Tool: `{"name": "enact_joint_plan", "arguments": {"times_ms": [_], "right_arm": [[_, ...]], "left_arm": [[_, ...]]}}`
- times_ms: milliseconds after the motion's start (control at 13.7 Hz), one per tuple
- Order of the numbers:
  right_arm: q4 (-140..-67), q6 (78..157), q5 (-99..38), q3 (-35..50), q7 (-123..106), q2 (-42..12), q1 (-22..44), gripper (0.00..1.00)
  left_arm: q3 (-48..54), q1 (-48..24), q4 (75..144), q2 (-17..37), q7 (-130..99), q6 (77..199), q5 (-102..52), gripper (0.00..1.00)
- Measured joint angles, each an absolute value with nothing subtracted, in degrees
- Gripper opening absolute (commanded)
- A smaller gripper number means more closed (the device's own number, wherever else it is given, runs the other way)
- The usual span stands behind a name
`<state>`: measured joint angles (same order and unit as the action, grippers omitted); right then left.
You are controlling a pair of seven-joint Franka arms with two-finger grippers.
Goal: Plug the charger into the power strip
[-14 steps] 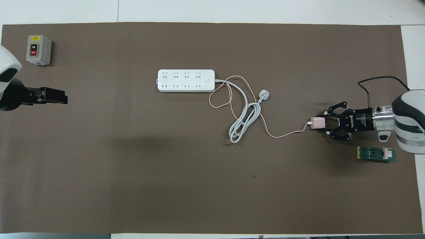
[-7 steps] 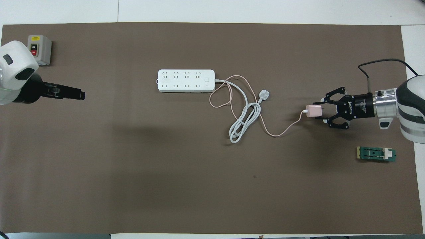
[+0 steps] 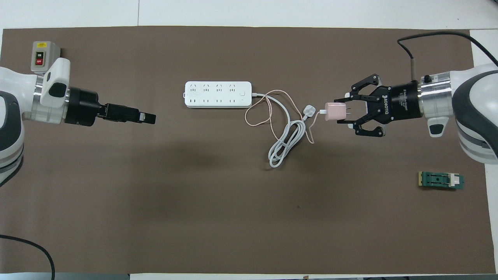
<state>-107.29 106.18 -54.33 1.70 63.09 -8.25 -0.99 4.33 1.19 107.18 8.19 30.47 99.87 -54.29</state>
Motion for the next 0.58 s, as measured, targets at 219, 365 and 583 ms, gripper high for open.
{"name": "enact_joint_plan", "arguments": {"times_ms": [219,365,583], "right_arm": [[-106.6,113.4,-56.0,1.8,68.7,-8.6,7.5,0.00],[-106.5,120.6,-56.1,1.8,72.5,-9.0,14.2,0.00],[-106.3,129.9,-56.1,1.9,78.2,-9.6,23.2,0.00]], "left_arm": [[5.3,-0.1,107.2,12.5,32.9,95.1,-68.9,1.00],[5.5,-2.8,107.1,13.1,33.1,94.8,-76.3,1.00],[5.5,-6.2,107.3,15.3,33.0,94.8,-83.4,1.00]]}}
